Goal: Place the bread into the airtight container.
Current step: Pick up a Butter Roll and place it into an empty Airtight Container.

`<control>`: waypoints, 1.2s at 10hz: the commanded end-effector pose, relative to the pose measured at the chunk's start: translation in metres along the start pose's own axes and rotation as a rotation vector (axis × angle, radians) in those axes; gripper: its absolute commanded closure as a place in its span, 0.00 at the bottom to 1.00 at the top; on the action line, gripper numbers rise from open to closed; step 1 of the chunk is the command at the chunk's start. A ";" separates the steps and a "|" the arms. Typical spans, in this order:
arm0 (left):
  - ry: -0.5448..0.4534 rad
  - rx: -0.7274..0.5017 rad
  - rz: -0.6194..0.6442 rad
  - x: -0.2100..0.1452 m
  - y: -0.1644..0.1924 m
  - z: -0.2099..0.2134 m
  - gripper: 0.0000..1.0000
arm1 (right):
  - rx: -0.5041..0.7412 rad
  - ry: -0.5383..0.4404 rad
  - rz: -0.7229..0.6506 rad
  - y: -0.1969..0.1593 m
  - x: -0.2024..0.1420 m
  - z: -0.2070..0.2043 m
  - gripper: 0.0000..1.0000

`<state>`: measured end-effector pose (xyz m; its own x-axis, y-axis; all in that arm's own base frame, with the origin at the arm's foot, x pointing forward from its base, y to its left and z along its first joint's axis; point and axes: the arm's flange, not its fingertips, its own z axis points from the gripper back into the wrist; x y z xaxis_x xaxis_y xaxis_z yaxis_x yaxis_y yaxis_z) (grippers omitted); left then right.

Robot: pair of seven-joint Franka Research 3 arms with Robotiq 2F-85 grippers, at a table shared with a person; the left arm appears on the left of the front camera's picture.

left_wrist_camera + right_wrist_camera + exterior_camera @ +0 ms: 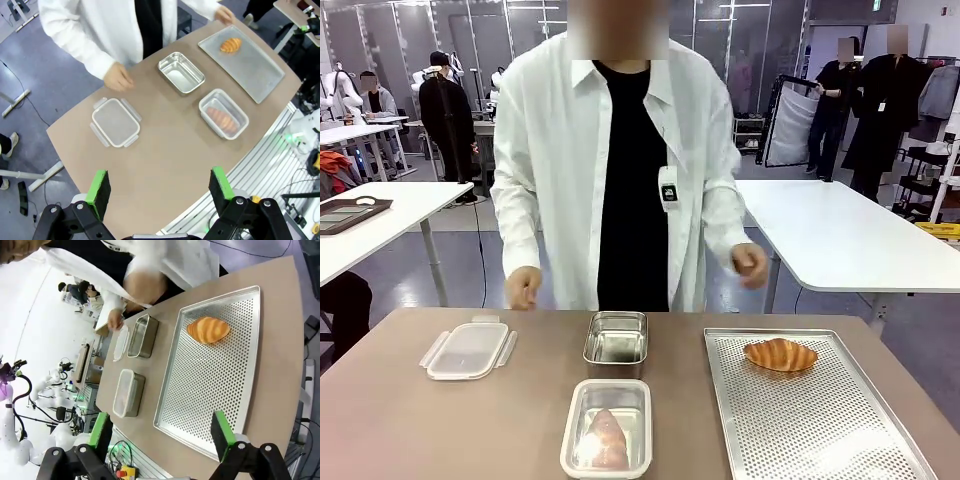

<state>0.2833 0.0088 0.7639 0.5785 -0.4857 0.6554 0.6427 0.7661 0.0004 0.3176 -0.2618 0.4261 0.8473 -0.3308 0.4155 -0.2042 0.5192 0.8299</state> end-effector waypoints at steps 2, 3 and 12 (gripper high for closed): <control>0.005 0.001 -0.018 0.000 0.000 0.000 0.00 | -0.002 0.013 -0.006 0.001 0.000 0.001 0.00; 0.005 0.001 -0.018 0.000 0.000 0.000 0.00 | -0.002 0.013 -0.006 0.001 0.000 0.001 0.00; 0.005 0.001 -0.018 0.000 0.000 0.000 0.00 | -0.347 0.428 0.541 0.099 0.009 -0.120 0.00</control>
<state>0.2834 0.0083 0.7638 0.5783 -0.4865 0.6549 0.6431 0.7658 0.0010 0.3582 -0.1392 0.4847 0.8140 0.2673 0.5157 -0.5169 0.7383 0.4332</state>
